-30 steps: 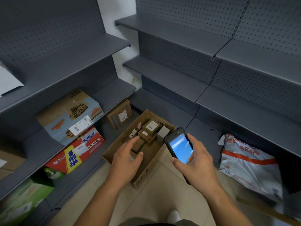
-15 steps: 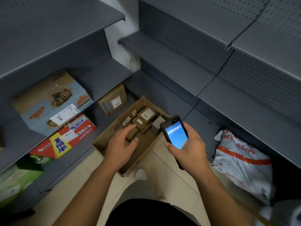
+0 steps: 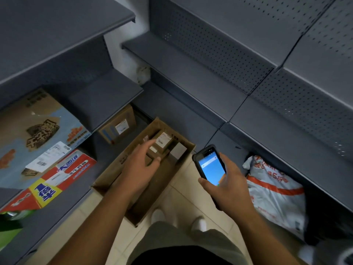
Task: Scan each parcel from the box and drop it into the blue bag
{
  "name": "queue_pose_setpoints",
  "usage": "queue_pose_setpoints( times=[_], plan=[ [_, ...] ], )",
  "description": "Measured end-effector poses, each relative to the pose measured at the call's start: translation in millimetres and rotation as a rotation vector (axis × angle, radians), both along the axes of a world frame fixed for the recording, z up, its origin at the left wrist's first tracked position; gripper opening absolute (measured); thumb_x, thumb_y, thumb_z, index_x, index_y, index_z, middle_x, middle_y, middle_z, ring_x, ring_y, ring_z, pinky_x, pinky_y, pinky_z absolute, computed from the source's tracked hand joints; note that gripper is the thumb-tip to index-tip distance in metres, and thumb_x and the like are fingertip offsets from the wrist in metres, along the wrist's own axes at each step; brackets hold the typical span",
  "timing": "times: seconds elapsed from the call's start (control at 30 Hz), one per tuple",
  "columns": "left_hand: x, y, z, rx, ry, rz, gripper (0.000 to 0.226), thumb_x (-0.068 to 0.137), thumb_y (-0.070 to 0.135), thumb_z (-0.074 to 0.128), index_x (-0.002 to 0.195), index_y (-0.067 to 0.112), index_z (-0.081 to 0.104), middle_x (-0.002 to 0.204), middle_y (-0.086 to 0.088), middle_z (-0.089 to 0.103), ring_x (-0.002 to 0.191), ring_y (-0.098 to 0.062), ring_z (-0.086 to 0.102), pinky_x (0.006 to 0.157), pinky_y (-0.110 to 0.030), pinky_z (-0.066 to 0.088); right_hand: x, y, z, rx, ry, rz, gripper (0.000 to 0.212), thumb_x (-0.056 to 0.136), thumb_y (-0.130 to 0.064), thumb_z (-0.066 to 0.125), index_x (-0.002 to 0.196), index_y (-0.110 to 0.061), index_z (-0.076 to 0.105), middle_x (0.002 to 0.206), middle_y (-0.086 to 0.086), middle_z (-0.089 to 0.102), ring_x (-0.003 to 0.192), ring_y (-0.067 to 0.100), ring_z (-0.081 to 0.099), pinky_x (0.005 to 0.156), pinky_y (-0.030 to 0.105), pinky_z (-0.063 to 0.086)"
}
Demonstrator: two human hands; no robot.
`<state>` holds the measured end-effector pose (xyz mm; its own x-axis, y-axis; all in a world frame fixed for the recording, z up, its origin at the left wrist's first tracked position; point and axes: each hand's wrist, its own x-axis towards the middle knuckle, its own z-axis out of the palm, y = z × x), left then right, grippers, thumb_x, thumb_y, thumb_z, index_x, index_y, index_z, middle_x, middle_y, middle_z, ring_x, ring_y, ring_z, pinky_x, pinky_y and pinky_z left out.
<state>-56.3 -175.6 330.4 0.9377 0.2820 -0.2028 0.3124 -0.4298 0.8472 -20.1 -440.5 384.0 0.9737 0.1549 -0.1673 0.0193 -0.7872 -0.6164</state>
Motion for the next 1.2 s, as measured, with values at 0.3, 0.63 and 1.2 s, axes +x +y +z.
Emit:
queue_pose_setpoints(
  times=[0.3, 0.63, 1.2],
  plan=[
    [44, 40, -112, 0.165, 0.085, -0.023, 0.064, 0.087, 0.046, 0.062, 0.148, 0.042, 0.041, 0.147, 0.009, 0.047, 0.136, -0.015, 0.046, 0.109, -0.047, 0.045, 83, 32, -117, 0.102, -0.020, 0.113, 0.079, 0.068, -0.058, 0.076, 0.136, -0.042, 0.041, 0.114, -0.027, 0.049, 0.095, -0.006, 0.046, 0.076, 0.006, 0.031],
    [145, 9, -332, 0.494, 0.092, -0.094, 0.066, 0.089, 0.037, 0.069, 0.149, 0.020, 0.047, 0.152, -0.011, 0.046, 0.139, -0.029, 0.041, 0.114, -0.046, 0.036, 175, 10, -302, -0.008, 0.035, 0.238, 0.086, 0.065, -0.053, 0.081, 0.137, -0.028, 0.043, 0.128, 0.001, 0.057, 0.102, -0.006, 0.036, 0.079, 0.002, 0.020],
    [274, -96, -637, 0.573, 0.503, -0.207, 0.111, 0.079, 0.064, 0.074, 0.161, 0.034, 0.007, 0.169, -0.009, 0.011, 0.153, -0.040, 0.014, 0.114, -0.071, 0.031, 236, -86, -491, 0.056, 0.047, 0.071, 0.098, 0.056, -0.075, 0.064, 0.142, -0.034, 0.039, 0.129, -0.019, 0.049, 0.115, -0.009, 0.037, 0.087, 0.014, 0.032]
  ],
)
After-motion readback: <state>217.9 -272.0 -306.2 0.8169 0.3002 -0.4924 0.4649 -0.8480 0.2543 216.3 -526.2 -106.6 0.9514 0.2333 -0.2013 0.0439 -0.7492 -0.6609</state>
